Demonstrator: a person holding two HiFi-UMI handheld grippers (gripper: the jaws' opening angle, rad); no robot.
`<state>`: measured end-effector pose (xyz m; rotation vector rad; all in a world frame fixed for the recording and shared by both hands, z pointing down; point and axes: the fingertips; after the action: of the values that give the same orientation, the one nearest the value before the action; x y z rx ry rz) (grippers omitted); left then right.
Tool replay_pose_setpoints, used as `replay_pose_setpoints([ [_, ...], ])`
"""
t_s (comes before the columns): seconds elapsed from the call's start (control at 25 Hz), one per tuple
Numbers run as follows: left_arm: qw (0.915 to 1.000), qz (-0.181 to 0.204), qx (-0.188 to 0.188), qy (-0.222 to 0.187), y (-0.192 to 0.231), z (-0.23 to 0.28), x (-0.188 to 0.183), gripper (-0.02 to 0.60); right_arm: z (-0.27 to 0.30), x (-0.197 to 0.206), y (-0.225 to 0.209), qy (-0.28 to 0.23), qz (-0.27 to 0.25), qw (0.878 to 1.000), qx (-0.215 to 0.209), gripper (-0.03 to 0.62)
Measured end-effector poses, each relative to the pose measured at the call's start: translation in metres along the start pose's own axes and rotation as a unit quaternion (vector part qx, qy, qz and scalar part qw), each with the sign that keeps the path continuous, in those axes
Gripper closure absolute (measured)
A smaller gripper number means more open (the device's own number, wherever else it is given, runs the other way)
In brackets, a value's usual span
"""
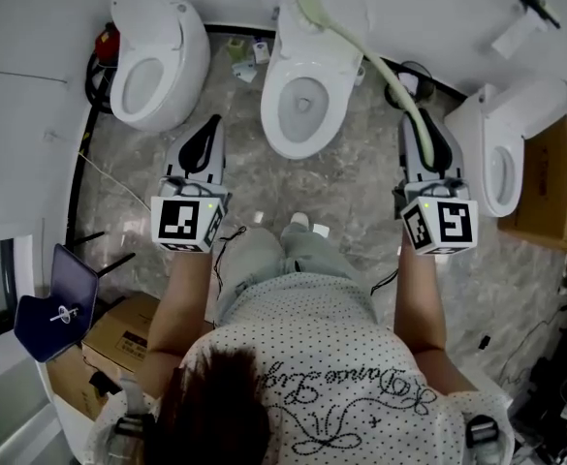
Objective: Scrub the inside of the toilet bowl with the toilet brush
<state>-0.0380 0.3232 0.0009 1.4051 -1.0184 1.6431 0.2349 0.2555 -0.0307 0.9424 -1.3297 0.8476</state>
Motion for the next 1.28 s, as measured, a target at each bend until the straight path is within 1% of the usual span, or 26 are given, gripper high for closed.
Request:
replay_pose_setpoints([
  [0.24,0.9999,0.006,-0.007,-0.008,0.015,0.028,-0.014,0.577,0.027,0.001,-0.009,-0.001,0.007,1.000,-0.007,0.487],
  [0.36,0.9999,0.008,-0.003,-0.009,0.026,0.045,-0.016,0.577,0.042,0.001,-0.013,0.000,0.011,1.000,-0.005,0.487],
  [0.52,0.9998,0.010,0.014,-0.011,0.052,0.080,-0.014,0.577,0.069,0.006,-0.020,0.009,0.009,1.000,0.007,0.487],
  [0.8,0.9981,0.002,0.057,-0.022,0.120,0.155,-0.010,0.577,0.141,0.009,-0.019,0.020,0.003,0.999,0.046,0.487],
  [1.0,0.9952,0.000,0.097,-0.016,0.175,0.208,-0.003,0.577,0.203,0.009,-0.007,0.028,0.005,0.997,0.070,0.487],
  [1.12,0.9928,-0.004,0.119,-0.010,0.207,0.236,0.005,0.577,0.234,0.016,0.002,0.039,0.007,0.995,0.089,0.487],
  [1.28,0.9884,-0.011,0.151,0.005,0.234,0.268,0.026,0.577,0.260,0.028,0.013,0.052,0.005,0.993,0.109,0.487],
])
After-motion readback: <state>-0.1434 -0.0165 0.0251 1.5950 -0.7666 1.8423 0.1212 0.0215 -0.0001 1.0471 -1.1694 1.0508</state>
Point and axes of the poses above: the fingertips, and each gripper's own axes: z forward along the fingers, y to its left, x out of its underside, and after that the axes turned 13 degrees about x, right-handed
